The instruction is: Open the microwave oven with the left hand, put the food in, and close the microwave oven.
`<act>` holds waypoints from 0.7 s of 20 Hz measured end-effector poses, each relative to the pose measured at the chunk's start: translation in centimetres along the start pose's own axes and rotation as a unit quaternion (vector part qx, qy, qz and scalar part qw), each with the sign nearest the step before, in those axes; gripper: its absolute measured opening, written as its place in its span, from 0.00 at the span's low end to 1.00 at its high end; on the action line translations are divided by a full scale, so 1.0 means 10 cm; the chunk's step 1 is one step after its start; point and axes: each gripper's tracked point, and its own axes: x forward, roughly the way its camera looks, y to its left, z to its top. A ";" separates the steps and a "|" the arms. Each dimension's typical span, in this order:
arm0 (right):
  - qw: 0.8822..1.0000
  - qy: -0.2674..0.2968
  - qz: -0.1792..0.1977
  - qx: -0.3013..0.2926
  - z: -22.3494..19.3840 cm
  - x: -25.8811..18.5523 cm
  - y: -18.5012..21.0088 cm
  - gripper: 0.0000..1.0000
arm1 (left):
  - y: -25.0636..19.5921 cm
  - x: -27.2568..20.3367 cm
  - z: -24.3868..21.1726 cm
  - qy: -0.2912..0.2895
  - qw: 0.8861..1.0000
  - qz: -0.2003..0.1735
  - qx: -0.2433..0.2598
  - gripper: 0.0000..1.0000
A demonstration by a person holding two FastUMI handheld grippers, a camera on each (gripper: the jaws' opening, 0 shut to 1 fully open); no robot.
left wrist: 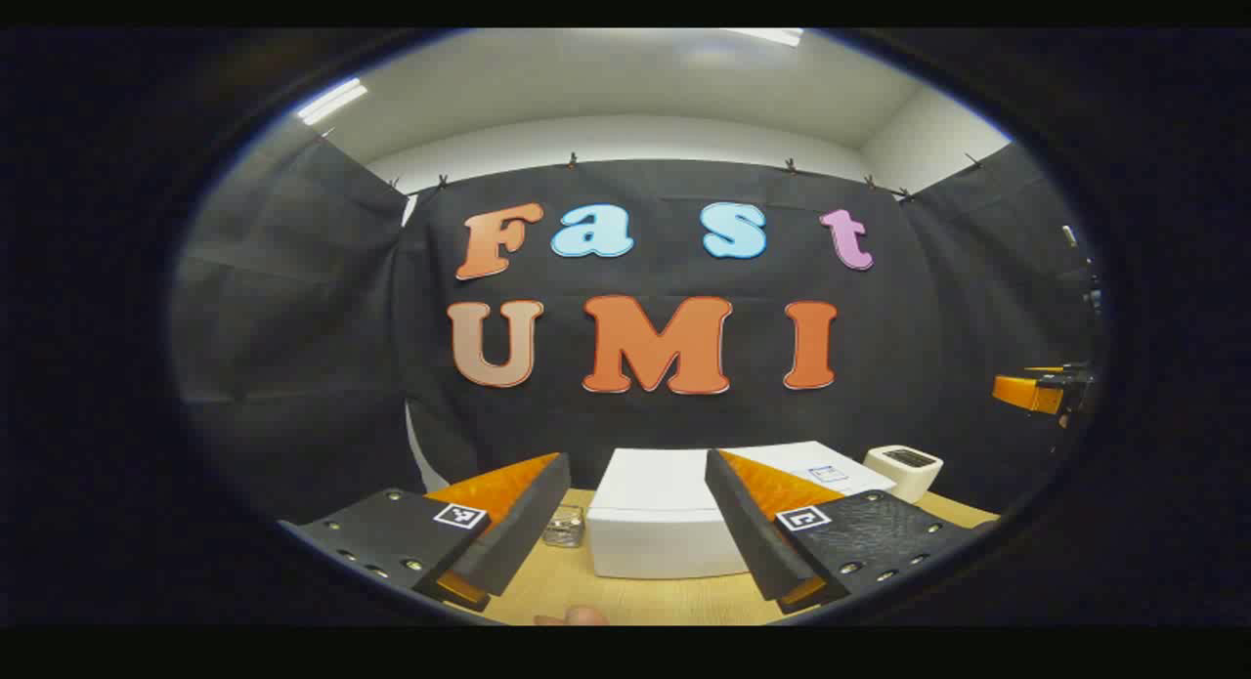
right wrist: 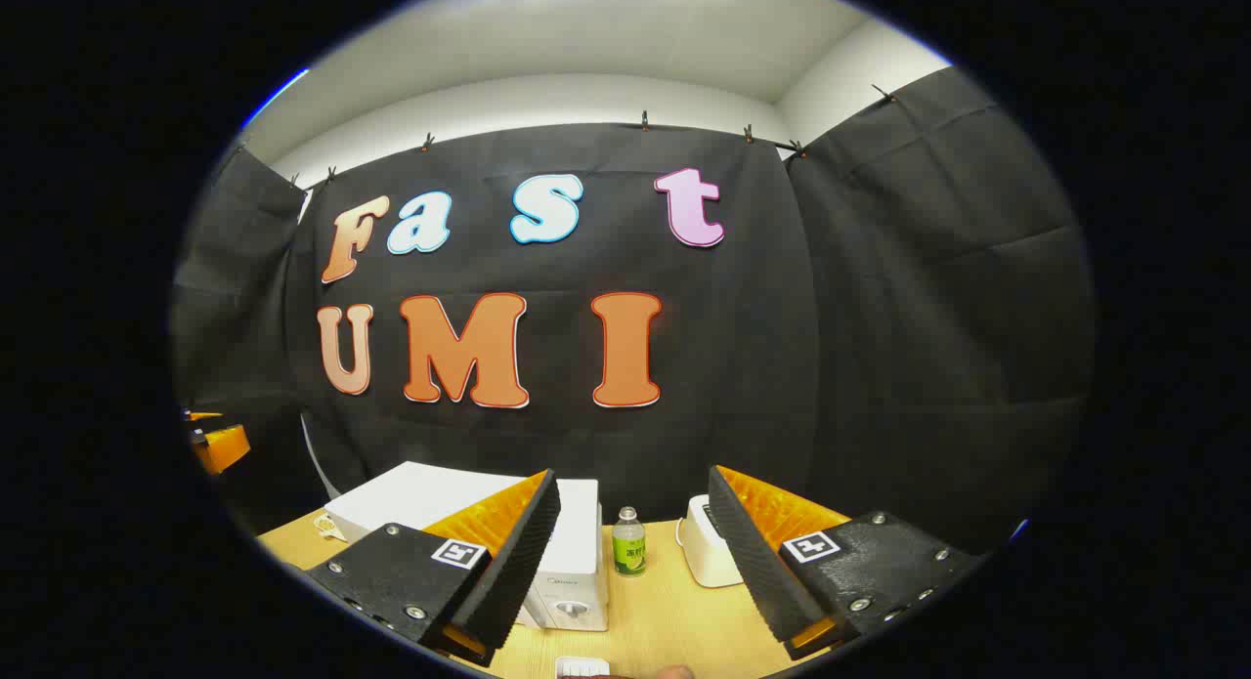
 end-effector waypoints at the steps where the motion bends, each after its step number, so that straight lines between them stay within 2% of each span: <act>1: 1.000 0.002 0.001 -0.001 -0.01 0.00 -0.01 0.95 | -0.05 0.00 0.00 0.001 1.000 -0.004 0.003 0.91; 6: 1.000 0.003 0.011 0.001 0.01 -0.03 0.00 0.95 | -0.16 0.02 0.07 0.000 1.000 -0.007 0.003 0.91; 14: 1.000 0.005 0.003 0.000 0.00 -0.04 -0.05 0.95 | -0.26 0.02 0.10 0.001 1.000 -0.023 -0.003 0.91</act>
